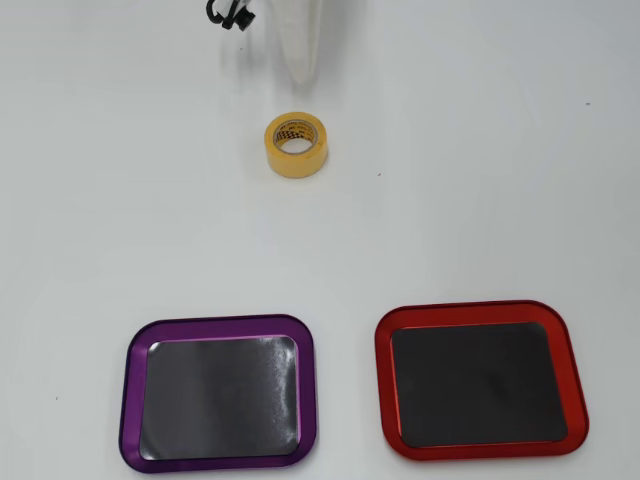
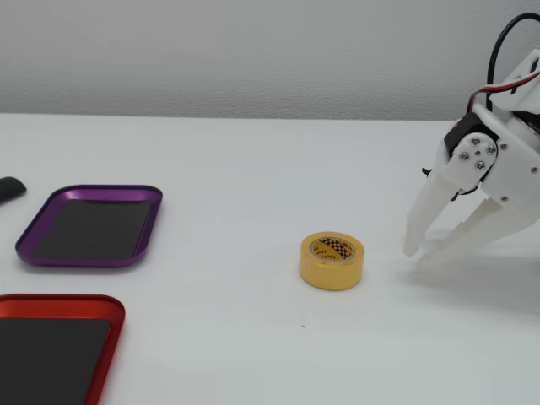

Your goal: Grasp a tape and put it in the right purple dish.

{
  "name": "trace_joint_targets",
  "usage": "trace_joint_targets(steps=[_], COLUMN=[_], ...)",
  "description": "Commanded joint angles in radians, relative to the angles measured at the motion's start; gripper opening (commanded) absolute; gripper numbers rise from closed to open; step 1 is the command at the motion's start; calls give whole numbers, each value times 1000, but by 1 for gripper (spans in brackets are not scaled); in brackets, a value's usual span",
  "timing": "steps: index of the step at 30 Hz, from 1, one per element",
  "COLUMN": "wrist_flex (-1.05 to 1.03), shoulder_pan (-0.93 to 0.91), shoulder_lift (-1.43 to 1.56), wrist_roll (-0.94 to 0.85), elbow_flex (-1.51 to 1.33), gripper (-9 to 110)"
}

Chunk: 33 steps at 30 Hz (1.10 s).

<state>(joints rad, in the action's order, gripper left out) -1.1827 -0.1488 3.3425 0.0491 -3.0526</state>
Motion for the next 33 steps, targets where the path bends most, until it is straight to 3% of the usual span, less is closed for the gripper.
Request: trace_joint_targets(steps=[1,10,15,22,33], wrist_flex=[44,44,46,31,41], shoulder_pan=[32,32,32,32,32], shoulder_lift=[83,77,77,35,-738], wrist_roll=[-9,-12,-144,-156,-259], elbow_flex=[6,58,71,207,575], gripper=[-1,-1,-1,-1,0])
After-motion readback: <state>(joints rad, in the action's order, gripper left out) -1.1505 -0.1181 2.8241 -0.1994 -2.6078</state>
